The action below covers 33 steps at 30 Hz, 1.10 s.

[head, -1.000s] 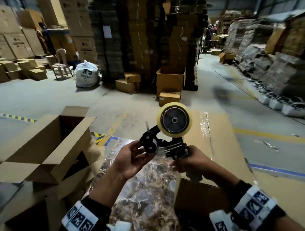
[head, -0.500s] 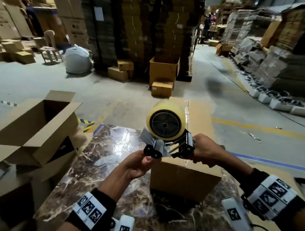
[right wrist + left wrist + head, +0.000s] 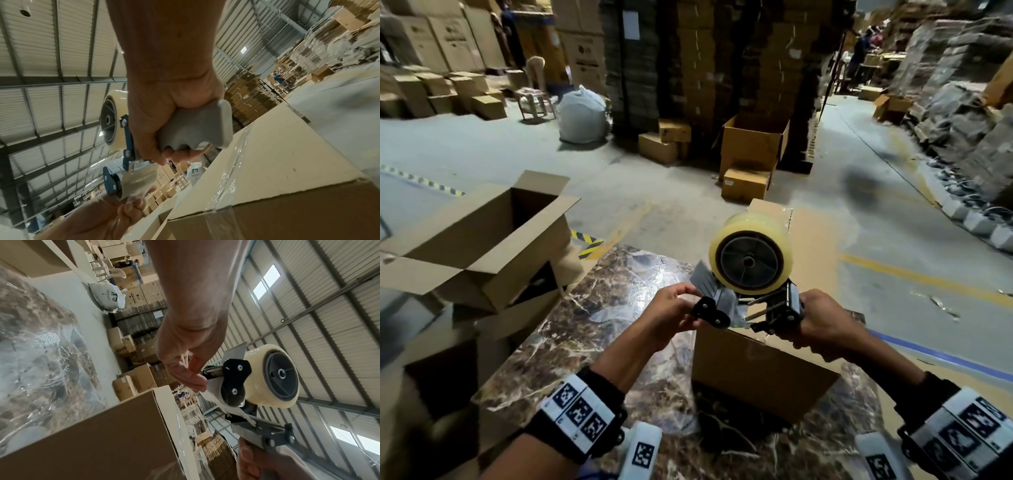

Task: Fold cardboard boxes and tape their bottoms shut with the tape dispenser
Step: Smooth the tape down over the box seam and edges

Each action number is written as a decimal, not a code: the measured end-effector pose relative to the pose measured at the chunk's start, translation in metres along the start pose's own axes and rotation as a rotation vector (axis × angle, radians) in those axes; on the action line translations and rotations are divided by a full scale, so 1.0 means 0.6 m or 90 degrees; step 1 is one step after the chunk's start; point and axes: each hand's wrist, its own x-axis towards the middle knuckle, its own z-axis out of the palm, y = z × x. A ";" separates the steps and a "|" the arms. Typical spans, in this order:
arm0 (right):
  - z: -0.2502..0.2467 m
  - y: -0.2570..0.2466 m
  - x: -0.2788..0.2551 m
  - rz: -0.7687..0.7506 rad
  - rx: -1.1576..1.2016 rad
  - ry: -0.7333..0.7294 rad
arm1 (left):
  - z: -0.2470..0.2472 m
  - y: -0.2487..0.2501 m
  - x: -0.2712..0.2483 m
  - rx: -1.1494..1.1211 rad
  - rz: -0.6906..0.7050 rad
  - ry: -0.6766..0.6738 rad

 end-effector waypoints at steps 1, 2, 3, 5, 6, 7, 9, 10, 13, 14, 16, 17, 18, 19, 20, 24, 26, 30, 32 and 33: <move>0.000 0.003 -0.002 -0.006 0.001 0.003 | -0.001 0.003 -0.001 0.008 0.005 0.005; 0.000 0.005 -0.003 -0.012 -0.001 0.007 | -0.004 0.006 -0.002 0.012 0.009 0.016; -0.001 0.008 -0.005 -0.019 -0.004 0.012 | -0.007 0.006 -0.003 0.013 0.011 0.024; -0.003 0.011 -0.009 -0.026 -0.011 0.011 | -0.012 0.003 -0.002 0.029 0.017 0.014; -0.006 0.011 -0.010 -0.029 -0.019 0.012 | -0.013 0.002 0.000 0.045 0.021 0.002; -0.006 0.009 -0.011 -0.032 -0.029 0.012 | -0.014 0.001 0.001 0.060 0.025 -0.006; -0.006 0.009 -0.009 -0.034 -0.036 0.019 | -0.013 0.001 0.011 0.070 0.029 -0.005; -0.005 0.011 -0.007 -0.033 -0.033 0.024 | -0.013 0.002 0.015 0.069 0.029 -0.002; 0.002 0.020 -0.005 -0.047 -0.042 0.033 | -0.019 -0.002 0.024 0.071 0.024 -0.012; 0.004 0.024 -0.002 -0.051 -0.059 0.033 | -0.020 -0.004 0.025 0.071 0.020 -0.021; 0.009 0.032 0.004 -0.056 -0.097 0.037 | -0.022 -0.008 0.027 0.069 0.012 -0.031; 0.009 0.037 0.007 -0.058 -0.105 0.042 | -0.024 -0.008 0.028 0.068 0.012 -0.026; 0.008 0.042 0.008 -0.060 -0.109 0.043 | -0.031 -0.008 0.029 0.066 0.016 -0.009; 0.005 0.046 0.008 -0.062 -0.106 0.043 | -0.041 -0.008 0.030 0.061 0.020 0.013; 0.002 0.050 0.007 -0.060 -0.098 0.042 | -0.054 -0.007 0.034 0.054 0.026 0.032; -0.006 0.070 0.007 -0.056 -0.094 0.027 | -0.080 -0.003 0.043 0.075 0.047 0.006; -0.001 0.087 0.018 -0.054 -0.132 0.043 | -0.079 -0.010 0.049 0.077 0.043 -0.004; 0.015 0.124 0.047 -0.024 -0.239 0.077 | -0.080 -0.032 0.065 0.083 0.045 -0.002; 0.021 0.131 0.057 -0.019 -0.255 0.083 | -0.082 -0.041 0.073 0.079 0.045 0.006; 0.023 0.129 0.058 -0.017 -0.257 0.083 | -0.082 -0.043 0.076 0.076 0.042 0.010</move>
